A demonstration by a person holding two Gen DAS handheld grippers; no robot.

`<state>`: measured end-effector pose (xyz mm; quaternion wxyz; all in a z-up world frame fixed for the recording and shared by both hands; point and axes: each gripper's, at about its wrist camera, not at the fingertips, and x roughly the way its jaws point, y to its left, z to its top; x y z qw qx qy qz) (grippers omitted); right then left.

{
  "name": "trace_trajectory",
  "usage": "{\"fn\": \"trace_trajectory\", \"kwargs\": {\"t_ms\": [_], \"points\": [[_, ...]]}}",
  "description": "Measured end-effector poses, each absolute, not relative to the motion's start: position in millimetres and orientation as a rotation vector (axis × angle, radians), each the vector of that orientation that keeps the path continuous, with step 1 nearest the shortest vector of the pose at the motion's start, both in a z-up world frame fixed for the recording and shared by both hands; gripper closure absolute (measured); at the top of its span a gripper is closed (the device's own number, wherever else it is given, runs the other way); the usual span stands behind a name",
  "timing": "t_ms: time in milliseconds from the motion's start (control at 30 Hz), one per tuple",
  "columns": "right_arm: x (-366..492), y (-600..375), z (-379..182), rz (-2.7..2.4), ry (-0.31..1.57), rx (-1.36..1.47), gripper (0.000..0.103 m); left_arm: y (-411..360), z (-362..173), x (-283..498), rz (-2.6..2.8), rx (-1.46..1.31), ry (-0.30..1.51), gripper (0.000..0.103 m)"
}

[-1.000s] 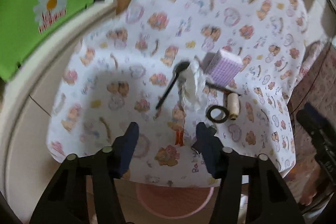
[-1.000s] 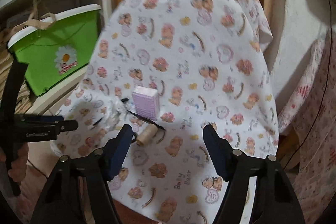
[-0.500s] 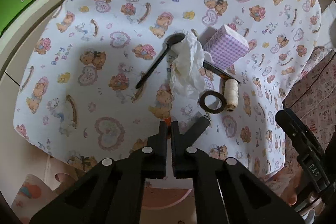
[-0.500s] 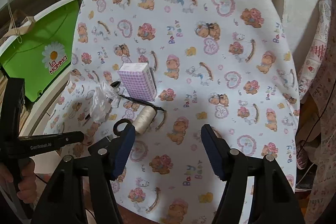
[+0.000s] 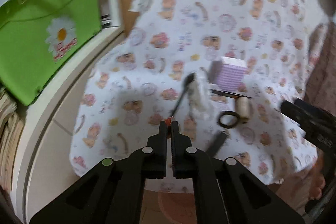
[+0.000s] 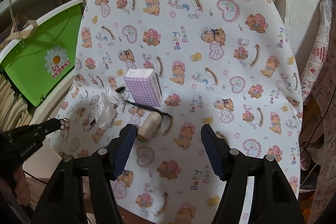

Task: Collect trash
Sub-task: 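Grasp the beige thread spool with the right tool while the left tool grasps the small red item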

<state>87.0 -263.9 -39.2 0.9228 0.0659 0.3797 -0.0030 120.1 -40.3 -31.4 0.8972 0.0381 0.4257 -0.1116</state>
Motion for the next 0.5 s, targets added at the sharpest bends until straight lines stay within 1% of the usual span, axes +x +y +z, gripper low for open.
{"fn": "trace_trajectory", "kwargs": {"t_ms": [33, 133, 200, 267, 400, 467, 500], "points": [[89.3, -262.0, -38.8, 0.0, 0.776, 0.145, 0.035, -40.3, -31.2, 120.6, -0.229, 0.085, 0.878, 0.1], [101.3, -254.5, -43.3, 0.038, 0.8, 0.187, 0.045, -45.9, -36.4, 123.0, -0.205, 0.115, 0.882, 0.1], [111.7, -253.0, -50.6, 0.061, 0.835, 0.246, 0.053, -44.6, -40.0, 125.8, -0.191, 0.108, 0.889, 0.1], [125.1, -256.7, -61.5, 0.081, 0.879, 0.347, 0.057, -41.4, -41.3, 128.0, -0.178, 0.093, 0.89, 0.1], [144.2, -269.1, -86.2, 0.081, 0.944, 0.522, 0.06, -34.7, -37.6, 130.7, -0.167, 0.065, 0.883, 0.1], [149.7, -272.4, -95.1, 0.062, 0.96, 0.567, 0.064, -33.6, -36.9, 131.3, -0.156, 0.068, 0.878, 0.1], [152.6, -272.1, -98.1, 0.057, 0.965, 0.571, 0.064, -32.7, -36.5, 131.5, -0.152, 0.066, 0.875, 0.1]]}}
